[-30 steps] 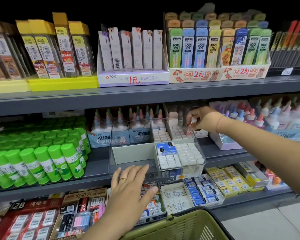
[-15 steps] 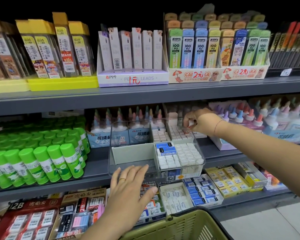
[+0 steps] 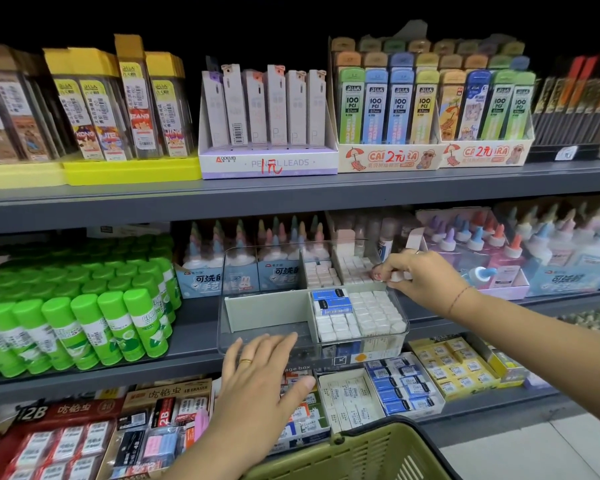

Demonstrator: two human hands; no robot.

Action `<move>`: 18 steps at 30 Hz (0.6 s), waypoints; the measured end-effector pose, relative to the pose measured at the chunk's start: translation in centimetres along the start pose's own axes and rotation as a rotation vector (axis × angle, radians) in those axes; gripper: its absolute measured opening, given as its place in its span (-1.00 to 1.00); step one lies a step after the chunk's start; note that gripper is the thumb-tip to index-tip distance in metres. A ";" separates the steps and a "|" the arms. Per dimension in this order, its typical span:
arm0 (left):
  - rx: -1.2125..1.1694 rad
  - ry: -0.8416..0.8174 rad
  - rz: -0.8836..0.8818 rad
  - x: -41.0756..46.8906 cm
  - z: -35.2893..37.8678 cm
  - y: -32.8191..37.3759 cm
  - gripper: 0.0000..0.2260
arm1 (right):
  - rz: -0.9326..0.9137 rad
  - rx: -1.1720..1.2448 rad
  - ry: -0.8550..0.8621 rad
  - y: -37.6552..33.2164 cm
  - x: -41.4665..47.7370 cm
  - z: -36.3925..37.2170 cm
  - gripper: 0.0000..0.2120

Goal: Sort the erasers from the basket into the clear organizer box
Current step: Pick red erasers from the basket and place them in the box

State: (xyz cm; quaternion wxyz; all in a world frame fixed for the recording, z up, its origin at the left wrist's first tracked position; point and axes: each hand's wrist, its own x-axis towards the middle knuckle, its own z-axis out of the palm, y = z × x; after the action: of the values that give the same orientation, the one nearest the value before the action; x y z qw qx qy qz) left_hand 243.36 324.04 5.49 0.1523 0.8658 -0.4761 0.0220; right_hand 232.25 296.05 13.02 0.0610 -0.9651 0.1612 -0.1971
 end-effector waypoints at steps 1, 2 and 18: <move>-0.004 -0.002 -0.002 0.0 0.0 0.0 -0.38 | -0.005 -0.004 -0.016 -0.1 0.0 -0.1 -0.91; -0.004 -0.005 -0.002 0.0 -0.1 0.0 -0.39 | -0.006 -0.009 -0.033 -0.2 0.0 -0.2 -0.90; -0.139 0.063 0.196 6.0 -3.2 3.7 -0.48 | 0.290 0.210 0.035 -1.1 3.0 -2.3 -0.86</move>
State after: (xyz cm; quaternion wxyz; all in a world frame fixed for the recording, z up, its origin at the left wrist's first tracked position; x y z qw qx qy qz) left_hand 243.89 318.16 10.60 0.2240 0.8014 -0.5537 0.0307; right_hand 234.19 295.92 16.40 0.1865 -0.9165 0.2782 -0.2188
